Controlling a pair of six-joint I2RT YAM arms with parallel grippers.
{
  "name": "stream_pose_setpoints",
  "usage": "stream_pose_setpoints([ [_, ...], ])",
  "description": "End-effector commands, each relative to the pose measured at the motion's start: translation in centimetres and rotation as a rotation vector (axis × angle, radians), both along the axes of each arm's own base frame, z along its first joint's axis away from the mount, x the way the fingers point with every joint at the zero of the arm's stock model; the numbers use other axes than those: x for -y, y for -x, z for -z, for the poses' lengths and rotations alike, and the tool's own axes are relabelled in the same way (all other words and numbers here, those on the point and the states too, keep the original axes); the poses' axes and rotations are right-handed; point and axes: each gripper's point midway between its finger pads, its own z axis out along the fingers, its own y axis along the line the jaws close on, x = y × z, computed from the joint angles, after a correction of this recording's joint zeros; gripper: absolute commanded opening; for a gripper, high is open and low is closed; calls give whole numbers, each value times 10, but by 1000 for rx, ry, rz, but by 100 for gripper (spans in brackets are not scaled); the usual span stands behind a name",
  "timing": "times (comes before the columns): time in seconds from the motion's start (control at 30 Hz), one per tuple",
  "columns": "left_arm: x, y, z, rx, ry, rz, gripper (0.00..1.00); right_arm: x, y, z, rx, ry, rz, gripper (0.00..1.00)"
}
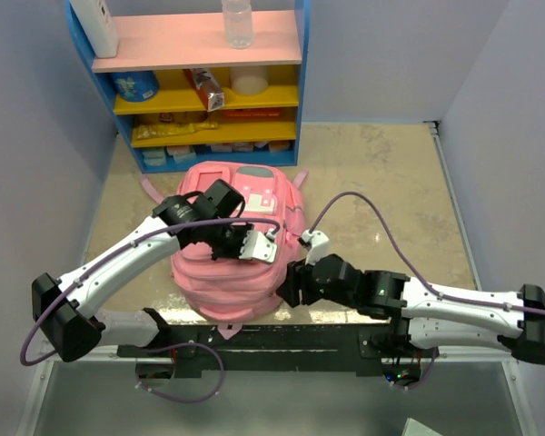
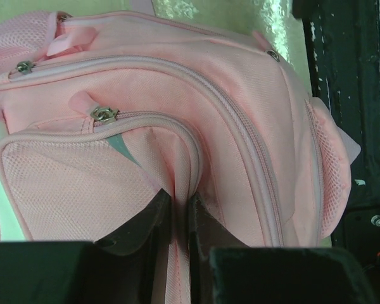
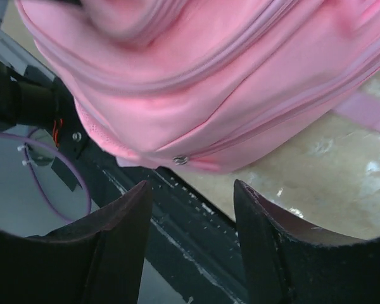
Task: Pack the student bag
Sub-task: Zip the student bag at the center of the board.
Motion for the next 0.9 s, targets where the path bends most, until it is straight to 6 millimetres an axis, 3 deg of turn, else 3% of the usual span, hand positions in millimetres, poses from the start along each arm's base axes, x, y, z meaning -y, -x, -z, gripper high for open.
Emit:
stream_pose_setpoints([
  [0.0, 31, -22, -44, 37, 135, -51, 8, -22, 9, 6, -42, -11, 88, 58],
  [0.1, 31, -22, -50, 42, 145, -50, 8, -28, 14, 9, -28, 5, 105, 58],
  [0.43, 12, -6, -27, 18, 84, -38, 8, -31, 2, 19, 210, 193, -22, 58],
  [0.67, 12, -6, -32, 25, 102, -49, 8, -33, -1, 45, 230, 238, -32, 55],
  [0.87, 12, -8, -37, 48, 111, -58, 9, -34, -5, 51, 250, 204, -17, 49],
])
